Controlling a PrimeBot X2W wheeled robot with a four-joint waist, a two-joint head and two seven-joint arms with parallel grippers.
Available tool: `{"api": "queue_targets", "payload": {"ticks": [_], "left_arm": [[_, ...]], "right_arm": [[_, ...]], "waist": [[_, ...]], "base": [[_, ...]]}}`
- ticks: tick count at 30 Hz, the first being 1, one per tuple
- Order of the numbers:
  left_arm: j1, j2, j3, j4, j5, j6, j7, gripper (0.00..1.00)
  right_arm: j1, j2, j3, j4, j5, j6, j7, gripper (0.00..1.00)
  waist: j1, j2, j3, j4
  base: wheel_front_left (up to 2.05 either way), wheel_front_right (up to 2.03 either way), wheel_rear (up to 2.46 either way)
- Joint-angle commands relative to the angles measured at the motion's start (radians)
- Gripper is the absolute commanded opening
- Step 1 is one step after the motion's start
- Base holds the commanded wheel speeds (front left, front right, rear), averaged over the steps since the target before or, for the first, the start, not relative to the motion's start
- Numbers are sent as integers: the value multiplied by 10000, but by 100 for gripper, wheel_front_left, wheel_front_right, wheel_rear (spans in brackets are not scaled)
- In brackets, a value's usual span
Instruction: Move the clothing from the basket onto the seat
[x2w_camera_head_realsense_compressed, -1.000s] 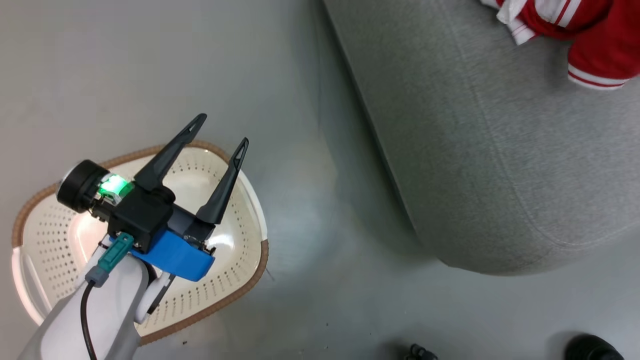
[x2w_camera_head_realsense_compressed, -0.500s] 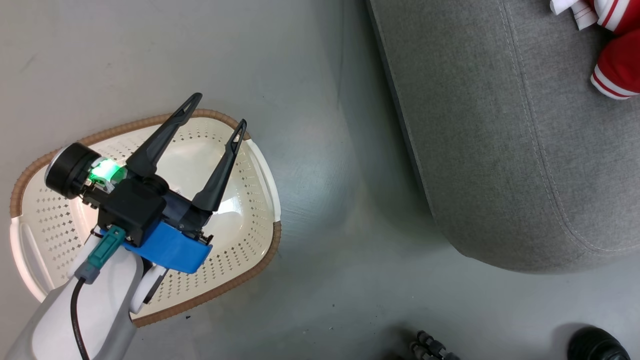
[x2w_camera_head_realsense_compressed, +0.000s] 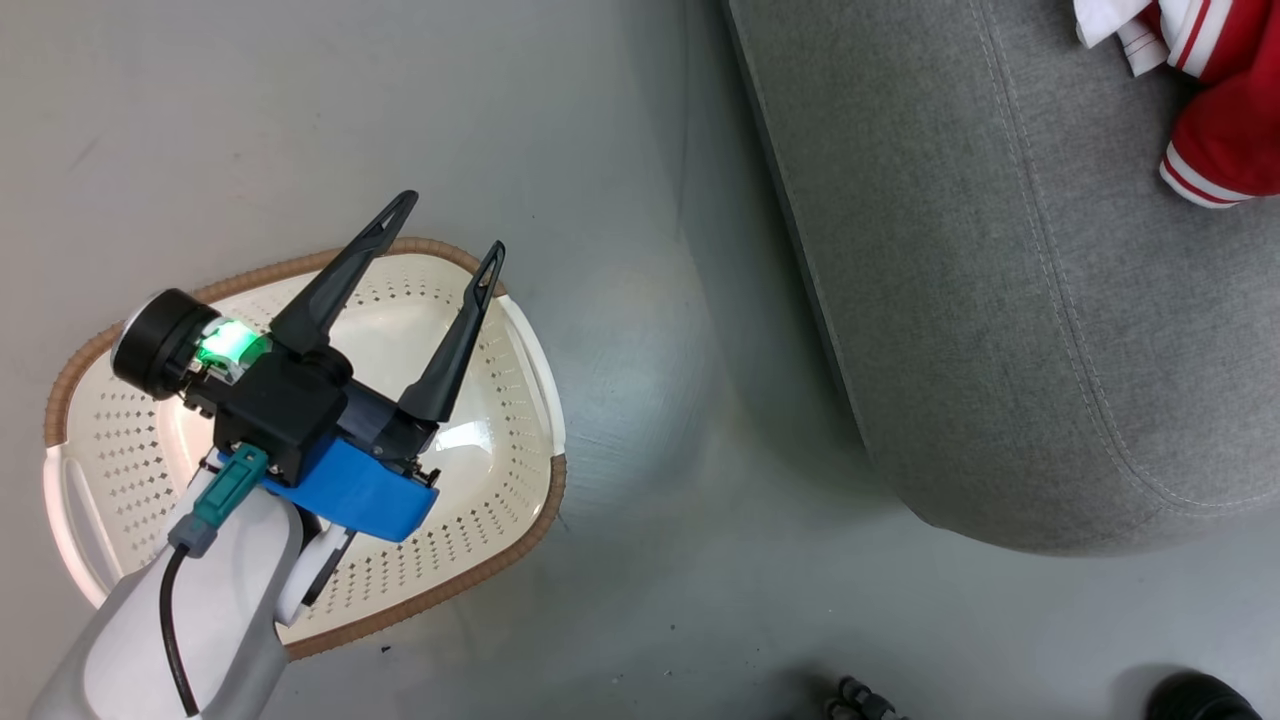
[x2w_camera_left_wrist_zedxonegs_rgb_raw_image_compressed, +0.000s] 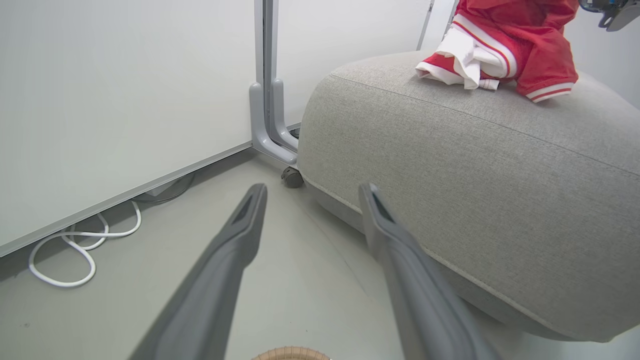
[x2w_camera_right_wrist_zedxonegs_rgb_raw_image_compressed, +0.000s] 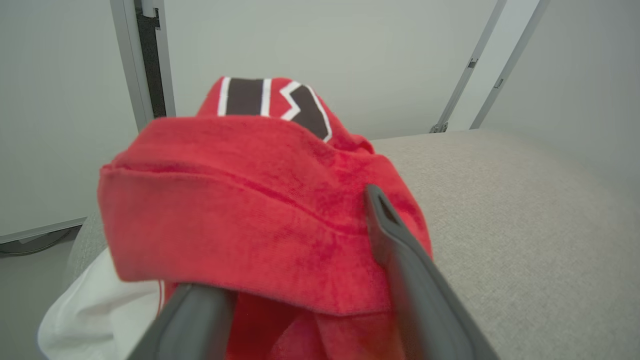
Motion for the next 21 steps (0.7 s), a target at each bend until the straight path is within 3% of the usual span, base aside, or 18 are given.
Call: {"api": "queue_targets", "payload": {"ticks": [1, 9, 21], "left_arm": [[-162, -7, -11, 37, -28, -5, -37, 100], [-208, -146, -46, 158, -67, -7, -42, 100], [474, -1253, 356, 617, -220, -23, -38, 100]], "right_arm": [[116, -42, 35, 48, 94, 1, -31, 100], [270, -171, 218, 226, 215, 1, -31, 100], [1600, -327, 1396, -47, 651, 1, -10, 100]], "waist": [[0, -1, -29, -4], [0, -1, -214, 56], [0, -1, -1691, 601]], "base": [[0, 0, 0], [0, 0, 0], [0, 0, 0]]}}
